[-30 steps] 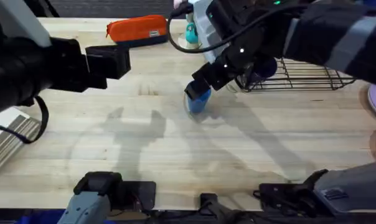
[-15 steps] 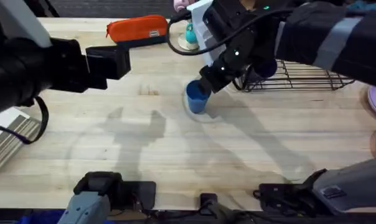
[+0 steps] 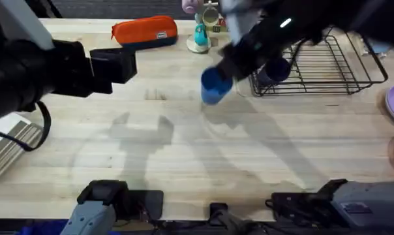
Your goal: Pick up the cup on the table and put them onto the rack.
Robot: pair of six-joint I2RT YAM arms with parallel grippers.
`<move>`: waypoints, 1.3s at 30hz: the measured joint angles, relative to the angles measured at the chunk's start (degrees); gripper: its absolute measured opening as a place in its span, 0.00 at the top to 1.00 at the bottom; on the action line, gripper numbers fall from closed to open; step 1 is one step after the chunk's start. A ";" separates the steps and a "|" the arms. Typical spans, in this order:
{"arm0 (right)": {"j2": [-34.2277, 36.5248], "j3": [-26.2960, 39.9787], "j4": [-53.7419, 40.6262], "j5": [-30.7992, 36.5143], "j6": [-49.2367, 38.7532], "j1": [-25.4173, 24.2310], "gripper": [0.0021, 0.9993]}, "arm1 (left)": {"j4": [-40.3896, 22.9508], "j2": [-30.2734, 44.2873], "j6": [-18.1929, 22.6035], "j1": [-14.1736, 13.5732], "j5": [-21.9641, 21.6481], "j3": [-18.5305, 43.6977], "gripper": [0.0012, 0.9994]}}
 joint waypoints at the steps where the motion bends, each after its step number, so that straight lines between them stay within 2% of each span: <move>1: -1.48 1.45 -0.69 0.00 0.00 -0.31 0.97 | -0.02 0.00 0.00 0.00 0.02 0.00 0.01; 8: -8.91 7.67 -5.53 3.68 0.00 -5.57 0.97 | 0.00 0.00 0.00 0.00 0.02 0.00 0.01; 15: -13.89 7.92 -7.99 9.92 0.00 -12.46 0.97 | -0.02 0.00 0.00 0.00 0.02 0.00 0.01; 22: -16.23 7.94 -13.02 12.21 -0.01 -17.96 0.97 | -0.01 0.00 0.00 0.00 0.02 0.00 0.01; 28: -16.23 7.94 -15.18 12.50 -0.02 -19.87 0.97 | 0.00 0.00 0.00 0.00 0.02 0.00 0.01; 39: -16.22 7.94 -15.18 12.73 -0.02 -20.05 0.97 | -0.02 0.00 0.00 0.00 0.02 0.00 0.01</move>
